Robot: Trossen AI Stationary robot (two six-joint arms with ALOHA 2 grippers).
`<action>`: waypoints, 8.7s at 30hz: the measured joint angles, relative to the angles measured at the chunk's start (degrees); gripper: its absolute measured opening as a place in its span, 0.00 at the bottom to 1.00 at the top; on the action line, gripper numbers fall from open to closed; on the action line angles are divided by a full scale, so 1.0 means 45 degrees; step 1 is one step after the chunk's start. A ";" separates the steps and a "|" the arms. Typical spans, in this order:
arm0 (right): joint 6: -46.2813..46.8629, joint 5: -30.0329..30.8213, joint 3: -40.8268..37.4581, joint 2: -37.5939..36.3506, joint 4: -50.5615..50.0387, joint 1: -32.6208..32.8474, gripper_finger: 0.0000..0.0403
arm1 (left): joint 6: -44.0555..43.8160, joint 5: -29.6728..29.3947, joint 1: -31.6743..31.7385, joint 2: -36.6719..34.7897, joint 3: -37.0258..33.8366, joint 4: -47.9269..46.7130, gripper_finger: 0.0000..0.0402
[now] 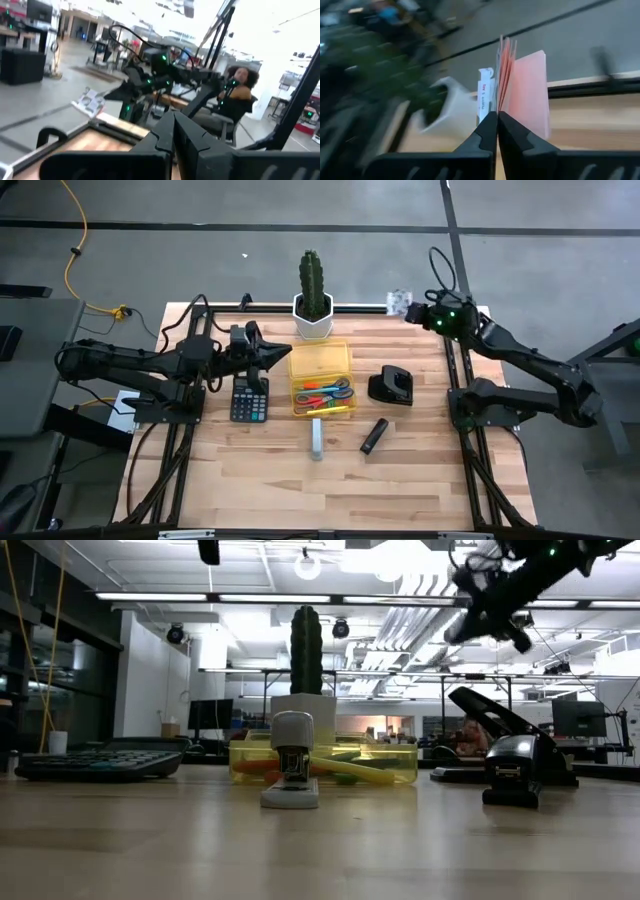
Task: Pick & place school supplies into a supply box
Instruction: Put the sticky note into the yellow supply box, then close the supply box
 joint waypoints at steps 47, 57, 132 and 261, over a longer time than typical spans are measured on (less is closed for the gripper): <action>-0.1156 -0.1638 0.0044 0.4492 0.7017 0.8305 0.00 | -0.0693 -0.0335 0.0000 0.0000 0.0005 -0.0540 0.00; -0.2146 -0.3911 0.1429 0.8367 0.5972 0.8305 0.00 | -0.0697 -0.0335 0.0000 0.0000 0.0005 -0.0540 0.00; -0.6233 -0.3886 0.7011 1.1538 -0.2407 0.0498 0.01 | -0.9147 0.4175 -0.1793 0.6672 -0.0729 -0.3400 0.00; -0.1757 -1.0763 0.6683 1.3261 -0.1239 -0.0436 0.00 | -1.2923 -0.2063 -0.2898 0.8919 -0.0724 -0.3673 0.00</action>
